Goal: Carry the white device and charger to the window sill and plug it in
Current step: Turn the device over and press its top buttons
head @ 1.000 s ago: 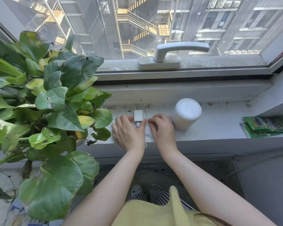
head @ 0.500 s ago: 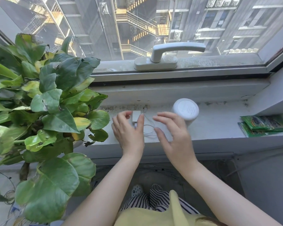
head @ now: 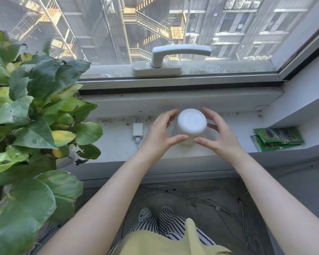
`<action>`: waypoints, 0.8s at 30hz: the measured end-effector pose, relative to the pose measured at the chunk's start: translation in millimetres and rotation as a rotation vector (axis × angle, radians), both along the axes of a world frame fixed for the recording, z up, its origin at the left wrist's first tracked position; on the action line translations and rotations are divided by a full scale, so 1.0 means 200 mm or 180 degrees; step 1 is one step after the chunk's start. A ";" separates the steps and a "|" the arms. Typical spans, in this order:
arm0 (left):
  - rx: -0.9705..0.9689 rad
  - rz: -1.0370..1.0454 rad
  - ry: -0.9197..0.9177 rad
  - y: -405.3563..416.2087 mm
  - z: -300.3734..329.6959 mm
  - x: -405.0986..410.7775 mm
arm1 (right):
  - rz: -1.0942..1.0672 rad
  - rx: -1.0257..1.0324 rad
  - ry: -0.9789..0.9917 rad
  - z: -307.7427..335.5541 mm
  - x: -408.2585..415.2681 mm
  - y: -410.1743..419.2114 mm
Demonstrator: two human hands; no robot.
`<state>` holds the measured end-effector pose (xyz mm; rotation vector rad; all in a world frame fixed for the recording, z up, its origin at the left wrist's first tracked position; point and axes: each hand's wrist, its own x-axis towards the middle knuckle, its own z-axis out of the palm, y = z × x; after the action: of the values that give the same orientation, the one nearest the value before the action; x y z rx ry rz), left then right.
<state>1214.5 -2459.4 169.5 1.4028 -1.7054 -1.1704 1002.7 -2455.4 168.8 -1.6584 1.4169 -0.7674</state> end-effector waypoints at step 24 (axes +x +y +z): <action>-0.0079 -0.0074 0.0293 -0.01 -0.02 -0.03 | 0.0039 -0.0128 -0.0210 -0.07 0.03 -0.04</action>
<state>1207.5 -2461.2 164.6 1.2975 -1.6707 -1.2038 1008.1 -2464.4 155.6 -1.6559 1.3524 -0.8411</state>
